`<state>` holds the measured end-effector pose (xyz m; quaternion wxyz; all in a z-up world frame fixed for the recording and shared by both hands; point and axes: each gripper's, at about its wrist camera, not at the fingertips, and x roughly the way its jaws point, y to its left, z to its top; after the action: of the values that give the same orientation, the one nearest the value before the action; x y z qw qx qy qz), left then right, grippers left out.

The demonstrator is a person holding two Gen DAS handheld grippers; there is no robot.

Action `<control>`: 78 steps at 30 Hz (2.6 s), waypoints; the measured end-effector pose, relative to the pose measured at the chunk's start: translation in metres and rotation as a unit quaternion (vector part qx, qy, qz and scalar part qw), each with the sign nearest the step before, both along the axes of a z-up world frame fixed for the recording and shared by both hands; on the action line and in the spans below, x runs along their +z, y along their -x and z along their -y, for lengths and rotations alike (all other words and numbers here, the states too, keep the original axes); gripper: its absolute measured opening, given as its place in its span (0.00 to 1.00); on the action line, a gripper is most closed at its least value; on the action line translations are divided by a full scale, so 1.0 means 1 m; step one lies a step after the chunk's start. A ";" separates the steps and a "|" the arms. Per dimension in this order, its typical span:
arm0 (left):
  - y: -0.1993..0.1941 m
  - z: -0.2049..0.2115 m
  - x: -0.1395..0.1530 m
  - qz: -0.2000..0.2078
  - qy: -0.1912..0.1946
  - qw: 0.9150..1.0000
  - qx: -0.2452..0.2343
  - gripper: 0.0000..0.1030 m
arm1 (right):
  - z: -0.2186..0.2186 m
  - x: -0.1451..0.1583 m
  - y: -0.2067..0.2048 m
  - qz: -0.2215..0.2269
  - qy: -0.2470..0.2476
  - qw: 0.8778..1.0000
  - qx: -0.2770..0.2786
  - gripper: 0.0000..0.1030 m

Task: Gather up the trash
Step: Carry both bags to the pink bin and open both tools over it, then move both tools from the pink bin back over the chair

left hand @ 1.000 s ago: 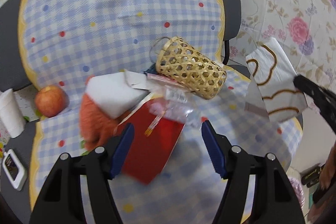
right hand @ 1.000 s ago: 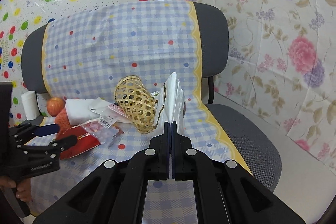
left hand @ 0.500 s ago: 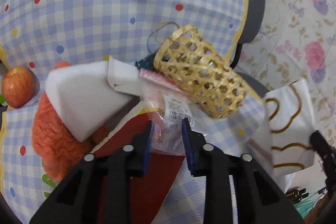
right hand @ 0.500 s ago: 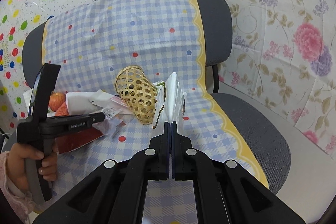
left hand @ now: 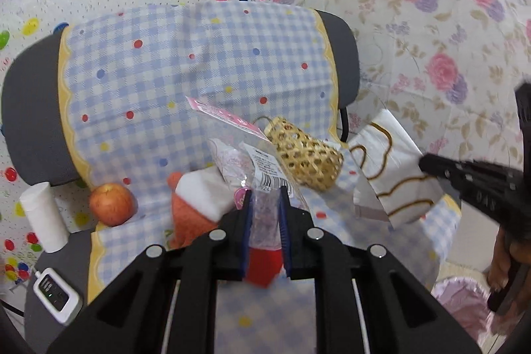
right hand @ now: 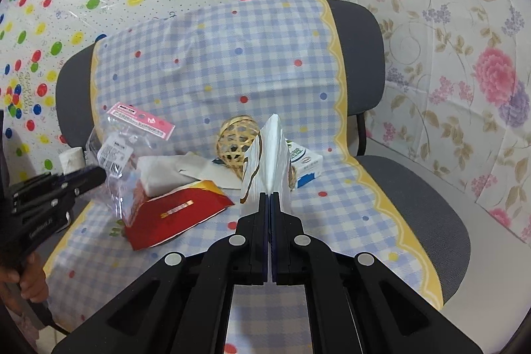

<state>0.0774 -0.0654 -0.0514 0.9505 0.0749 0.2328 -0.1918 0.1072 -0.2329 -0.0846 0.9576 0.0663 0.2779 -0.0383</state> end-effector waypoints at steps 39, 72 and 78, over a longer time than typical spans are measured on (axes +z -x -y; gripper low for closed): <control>0.185 0.168 -0.076 -0.031 -0.048 0.956 -0.289 0.12 | 0.060 -0.043 0.244 -0.101 0.030 0.970 -0.218 0.02; 0.160 0.176 -0.073 -0.064 -0.059 0.964 -0.249 0.62 | 0.104 -0.060 0.263 -0.105 -0.029 0.960 -0.259 0.32; 0.141 0.148 -0.057 -0.061 -0.048 0.975 -0.208 0.62 | 0.089 -0.042 0.226 -0.085 -0.022 0.972 -0.217 0.32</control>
<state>-0.0637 -0.2130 -0.1087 0.8689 0.1557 0.2788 -0.3781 -0.1188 -0.3217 -0.1263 0.8977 0.1424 0.3377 -0.2446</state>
